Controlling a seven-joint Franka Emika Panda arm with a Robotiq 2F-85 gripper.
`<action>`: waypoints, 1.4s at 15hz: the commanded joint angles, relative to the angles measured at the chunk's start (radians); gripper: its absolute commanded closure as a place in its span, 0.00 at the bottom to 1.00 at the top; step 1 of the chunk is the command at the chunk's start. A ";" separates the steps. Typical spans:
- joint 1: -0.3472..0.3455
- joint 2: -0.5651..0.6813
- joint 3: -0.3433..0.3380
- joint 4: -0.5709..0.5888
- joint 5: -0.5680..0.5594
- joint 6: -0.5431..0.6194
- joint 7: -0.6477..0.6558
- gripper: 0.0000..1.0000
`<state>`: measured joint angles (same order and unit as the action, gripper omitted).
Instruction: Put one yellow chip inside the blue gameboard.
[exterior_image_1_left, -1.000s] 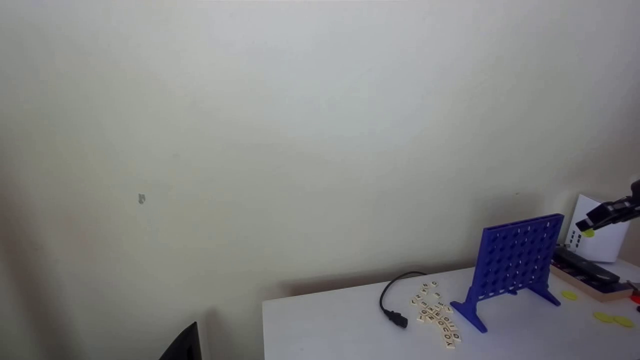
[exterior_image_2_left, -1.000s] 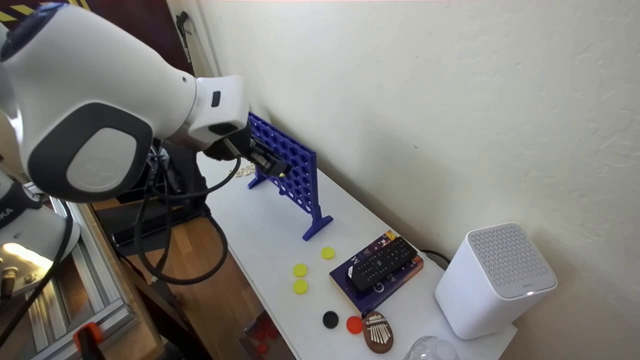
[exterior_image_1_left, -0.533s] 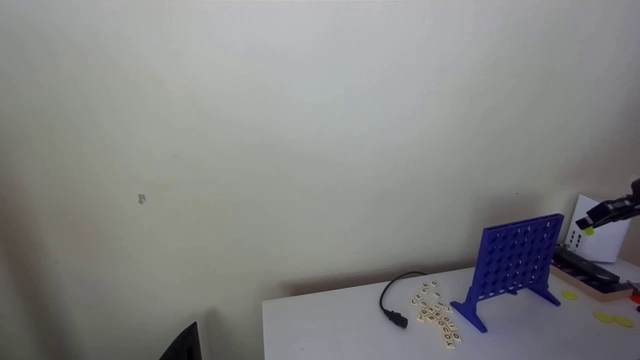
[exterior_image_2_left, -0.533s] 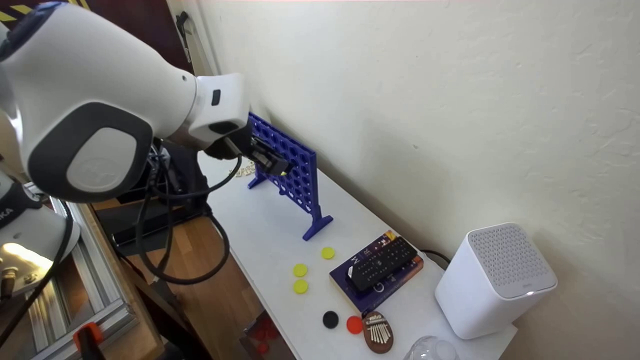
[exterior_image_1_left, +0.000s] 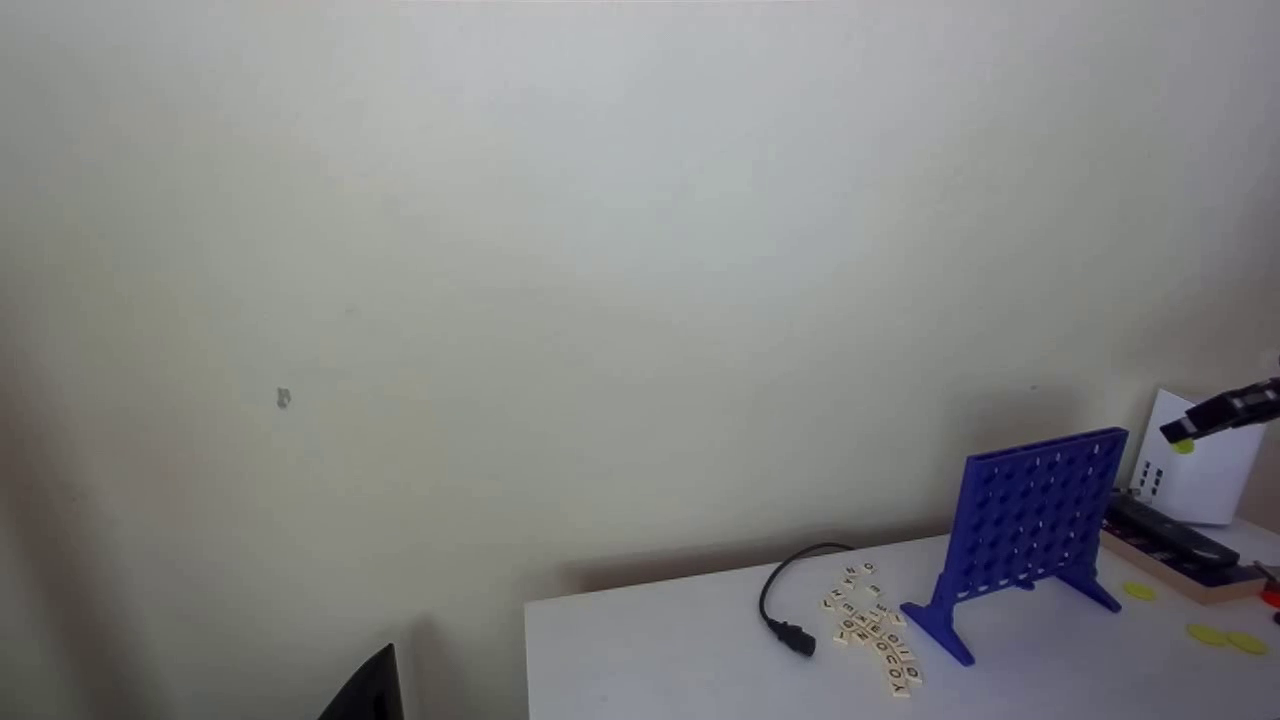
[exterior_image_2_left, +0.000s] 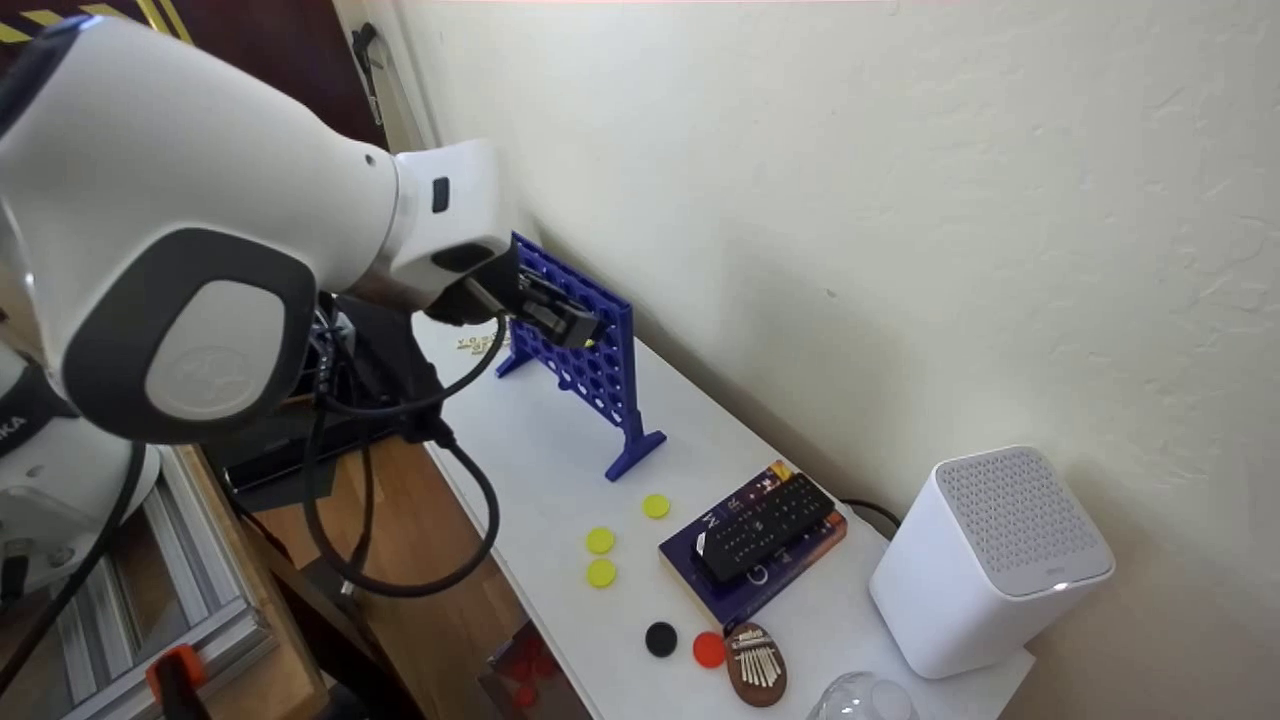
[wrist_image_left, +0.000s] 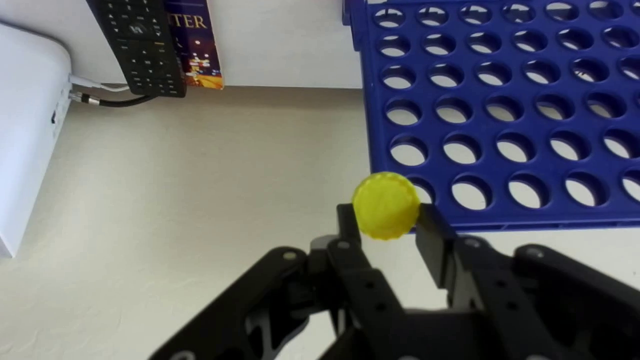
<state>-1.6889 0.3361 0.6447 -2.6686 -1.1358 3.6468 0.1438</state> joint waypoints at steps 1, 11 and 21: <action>-0.043 0.065 0.009 0.038 -0.124 0.042 0.034 0.90; -0.050 0.108 0.011 0.067 -0.195 0.149 0.079 0.90; -0.031 0.165 0.014 0.094 -0.176 0.179 0.059 0.90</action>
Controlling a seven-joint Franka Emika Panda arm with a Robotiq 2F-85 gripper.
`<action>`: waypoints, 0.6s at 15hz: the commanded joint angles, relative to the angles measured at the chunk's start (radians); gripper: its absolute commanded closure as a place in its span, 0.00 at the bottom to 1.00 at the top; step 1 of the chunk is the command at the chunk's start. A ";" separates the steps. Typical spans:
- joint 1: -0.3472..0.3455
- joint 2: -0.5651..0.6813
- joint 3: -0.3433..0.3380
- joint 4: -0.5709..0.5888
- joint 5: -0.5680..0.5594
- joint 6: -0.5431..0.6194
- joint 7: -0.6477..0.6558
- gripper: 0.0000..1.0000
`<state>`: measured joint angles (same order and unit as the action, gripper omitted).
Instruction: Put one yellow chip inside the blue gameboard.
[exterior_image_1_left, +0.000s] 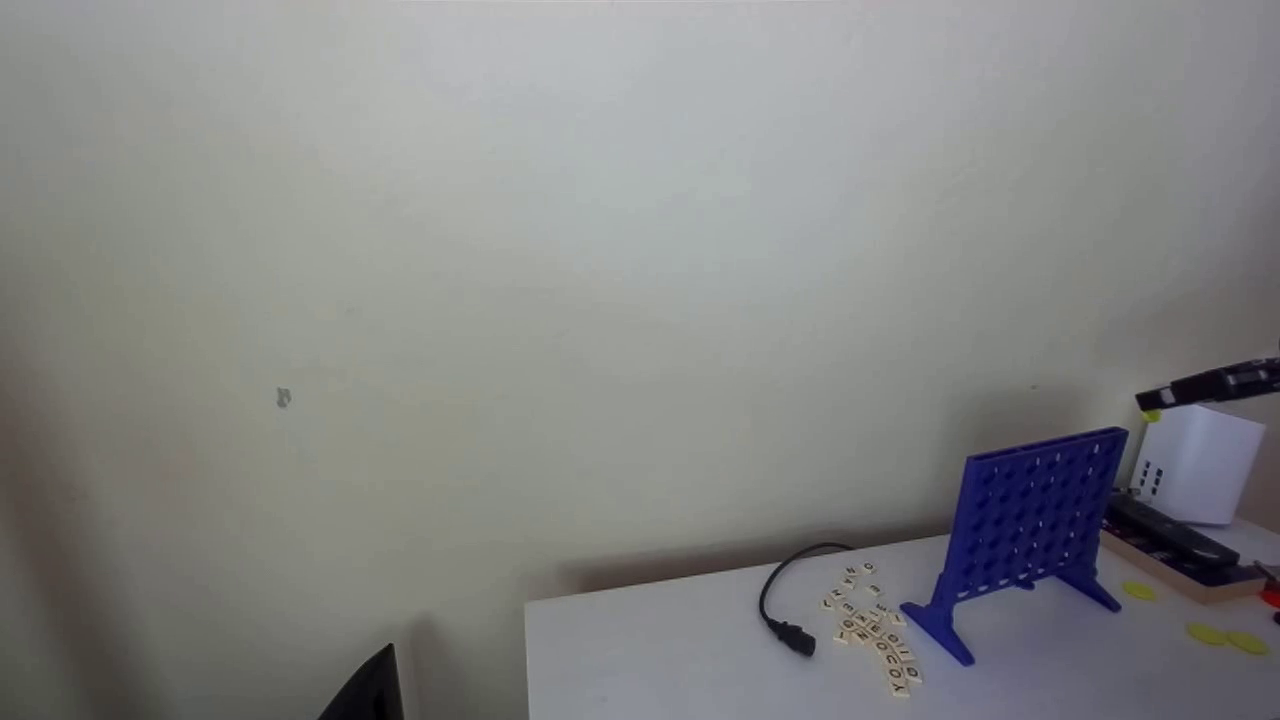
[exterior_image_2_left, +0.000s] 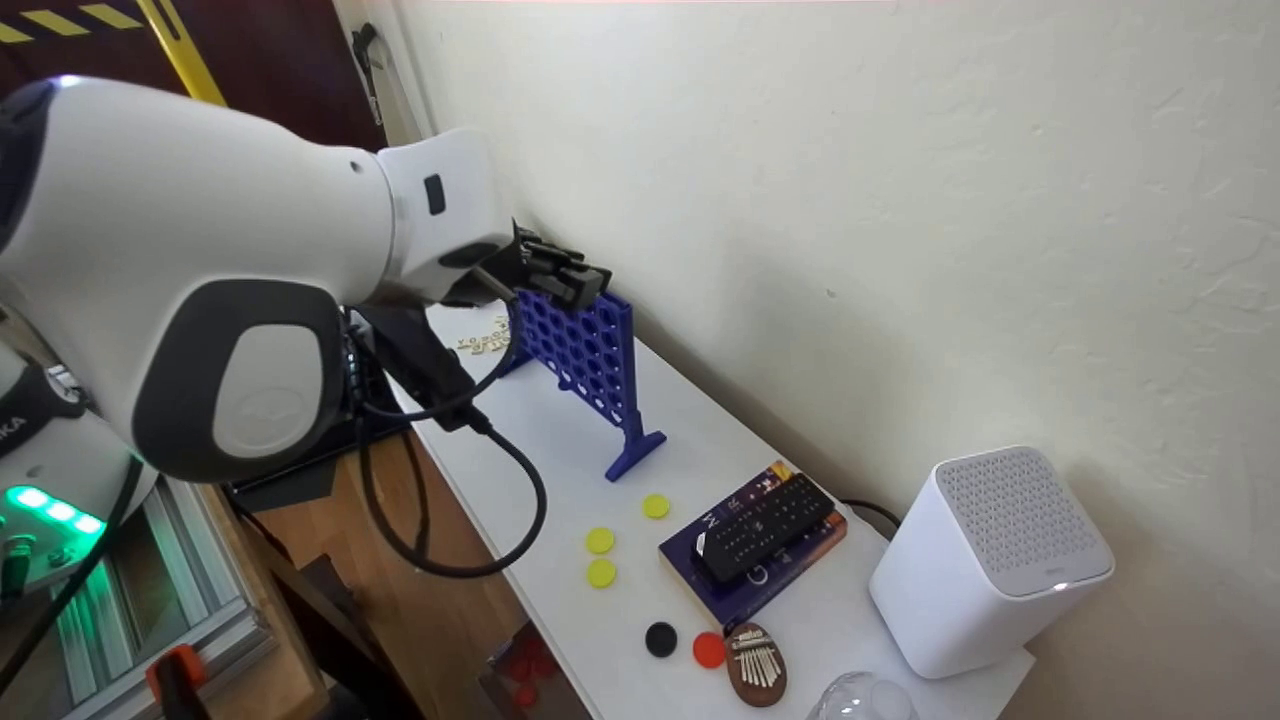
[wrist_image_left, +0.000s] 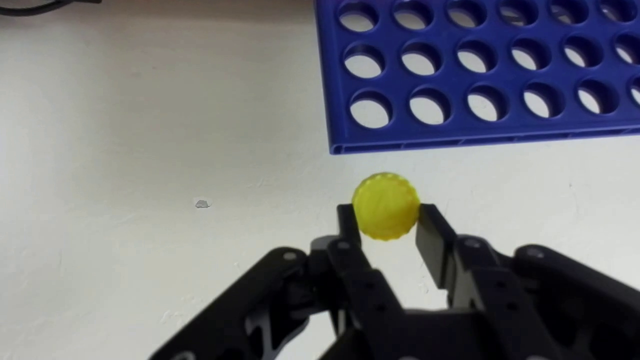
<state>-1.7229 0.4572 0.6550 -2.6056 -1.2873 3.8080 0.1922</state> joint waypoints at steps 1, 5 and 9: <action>0.003 0.050 0.005 0.036 -0.029 0.017 0.014 0.90; 0.006 0.076 0.005 0.045 -0.026 0.023 0.001 0.90; 0.014 0.100 0.005 0.056 -0.025 0.024 -0.005 0.90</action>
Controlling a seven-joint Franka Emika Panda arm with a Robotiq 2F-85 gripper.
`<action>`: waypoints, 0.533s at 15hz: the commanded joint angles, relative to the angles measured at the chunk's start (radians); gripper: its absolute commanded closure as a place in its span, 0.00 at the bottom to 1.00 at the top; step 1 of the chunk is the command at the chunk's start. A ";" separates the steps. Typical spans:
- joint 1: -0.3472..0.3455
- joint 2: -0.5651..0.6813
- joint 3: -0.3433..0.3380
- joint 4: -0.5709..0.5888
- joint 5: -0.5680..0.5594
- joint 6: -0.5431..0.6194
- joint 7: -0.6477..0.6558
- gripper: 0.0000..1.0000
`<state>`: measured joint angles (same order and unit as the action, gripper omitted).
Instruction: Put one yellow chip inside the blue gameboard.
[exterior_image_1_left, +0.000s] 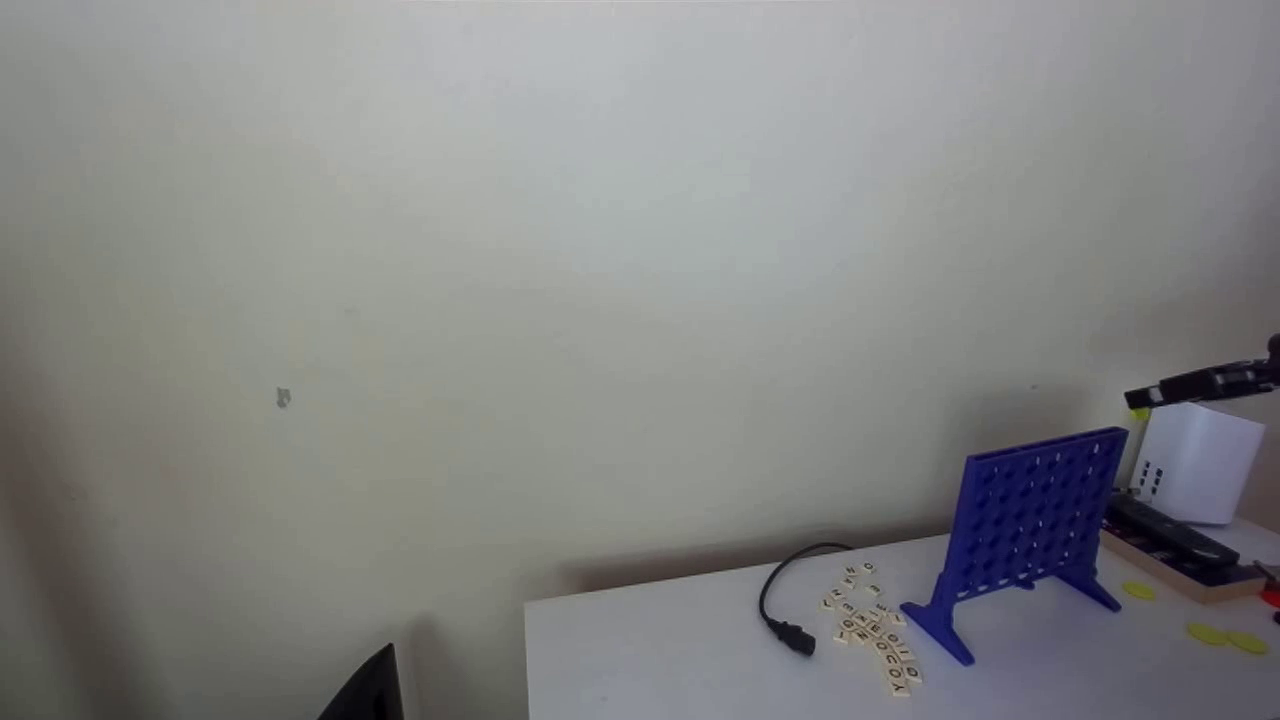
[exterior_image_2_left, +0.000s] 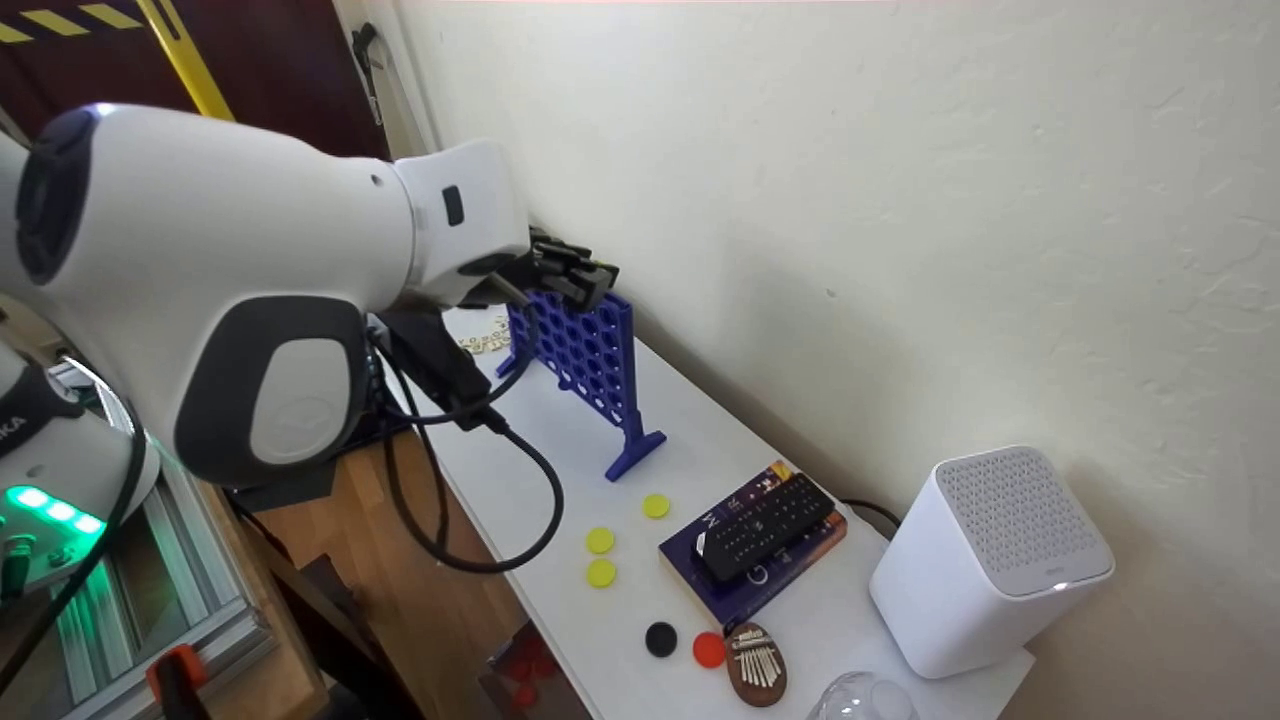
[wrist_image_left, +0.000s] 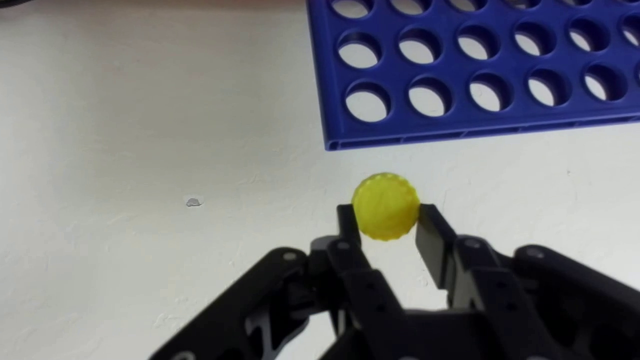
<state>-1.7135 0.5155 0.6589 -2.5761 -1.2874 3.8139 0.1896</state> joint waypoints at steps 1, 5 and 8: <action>0.008 0.045 0.000 0.027 -0.021 0.018 -0.008 0.90; 0.014 0.060 -0.002 0.028 -0.008 0.019 -0.027 0.90; 0.015 0.072 -0.002 0.032 -0.002 0.022 -0.040 0.90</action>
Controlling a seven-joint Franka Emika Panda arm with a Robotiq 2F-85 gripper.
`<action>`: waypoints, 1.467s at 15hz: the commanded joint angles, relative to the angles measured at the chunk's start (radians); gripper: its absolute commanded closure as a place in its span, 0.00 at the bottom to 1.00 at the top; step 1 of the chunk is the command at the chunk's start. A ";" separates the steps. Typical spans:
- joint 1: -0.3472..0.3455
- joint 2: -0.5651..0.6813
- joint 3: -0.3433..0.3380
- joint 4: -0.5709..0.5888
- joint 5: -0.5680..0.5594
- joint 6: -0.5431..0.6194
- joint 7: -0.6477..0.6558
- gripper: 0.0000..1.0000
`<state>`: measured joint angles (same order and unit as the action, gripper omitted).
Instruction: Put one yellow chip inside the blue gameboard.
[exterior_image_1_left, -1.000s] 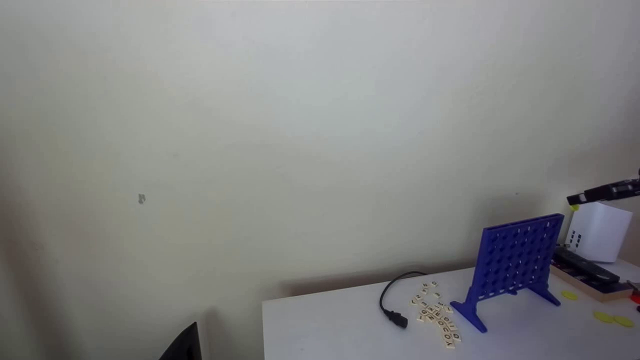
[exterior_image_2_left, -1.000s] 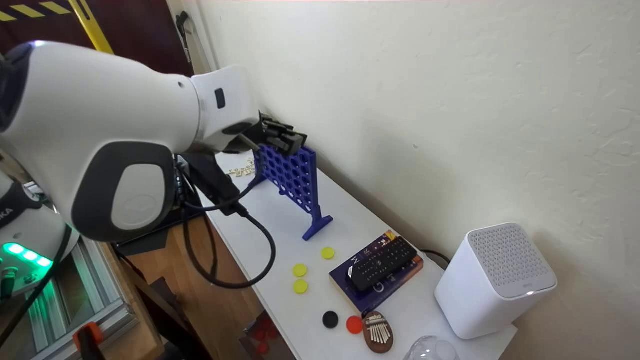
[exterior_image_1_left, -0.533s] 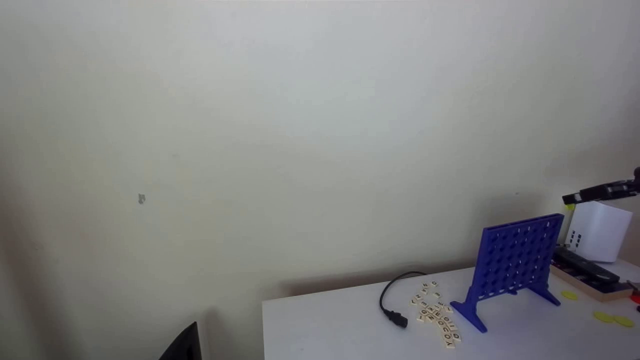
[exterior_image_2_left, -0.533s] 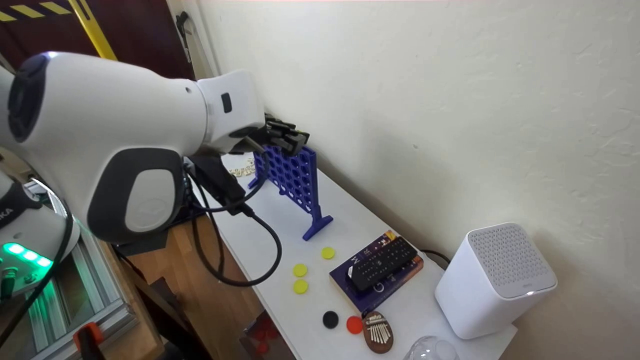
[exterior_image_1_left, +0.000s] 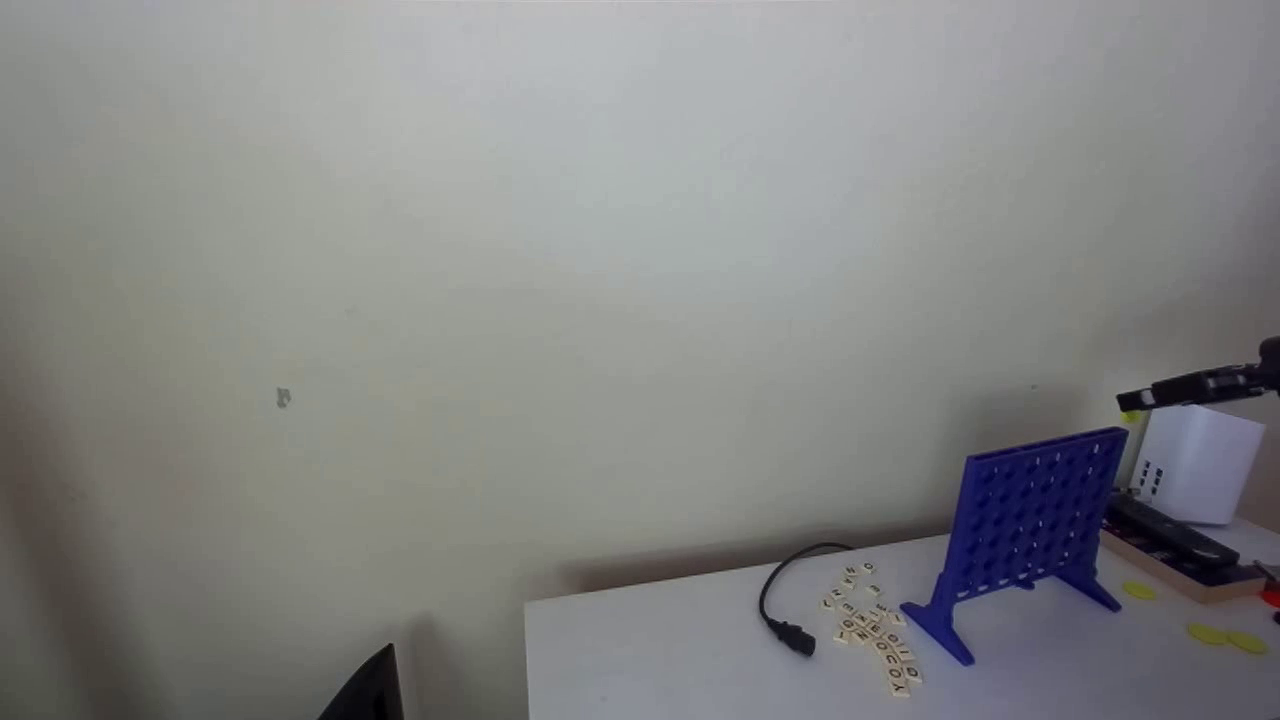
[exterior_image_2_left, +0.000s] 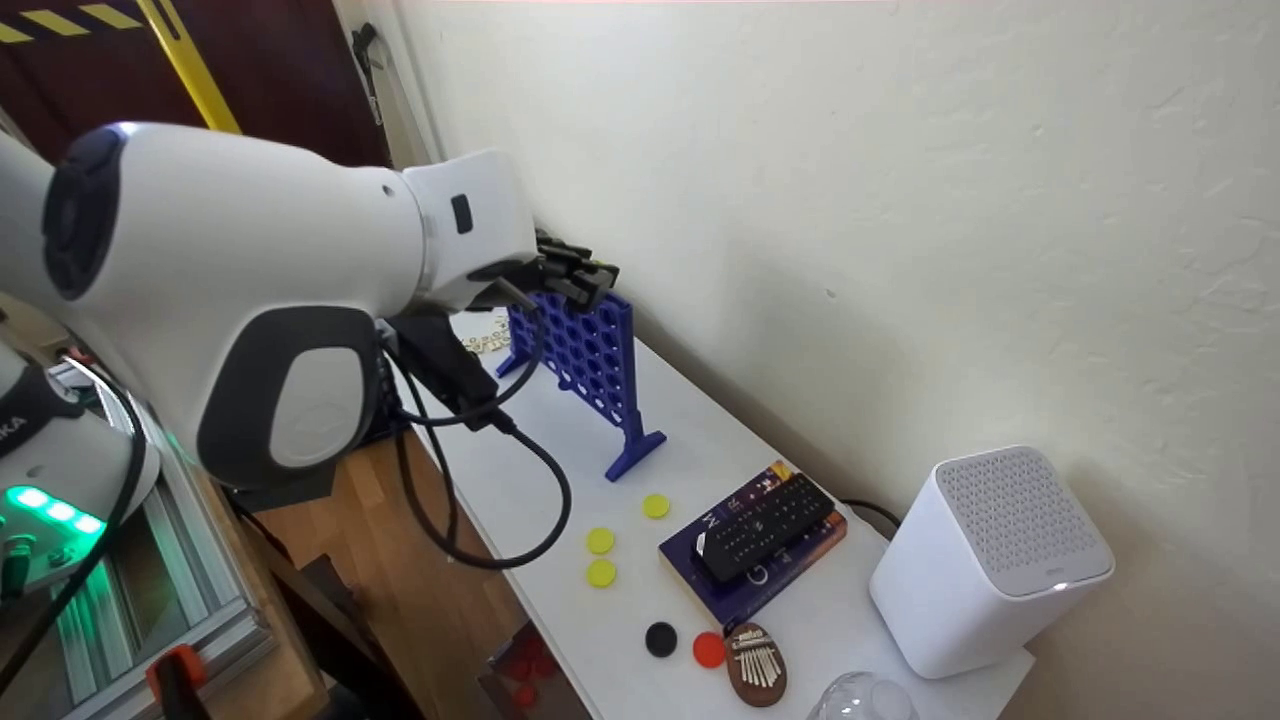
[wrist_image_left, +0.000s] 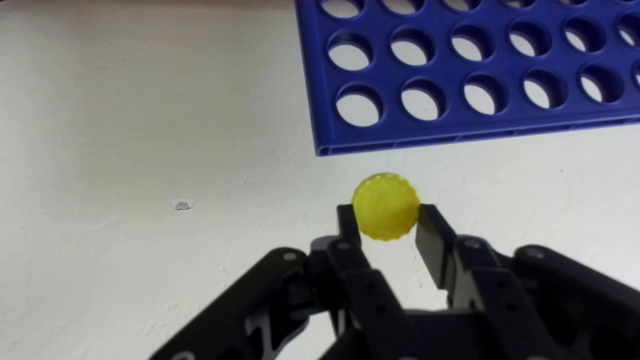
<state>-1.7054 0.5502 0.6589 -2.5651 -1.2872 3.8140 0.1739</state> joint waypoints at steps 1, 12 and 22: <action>0.008 0.041 -0.003 0.024 0.001 0.021 -0.030 0.90; 0.010 0.096 -0.009 0.036 0.034 0.039 -0.096 0.90; 0.319 0.062 -0.318 0.073 0.073 0.279 -0.050 0.90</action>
<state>-1.5287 0.6326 0.4630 -2.5079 -1.2582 4.0029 0.1062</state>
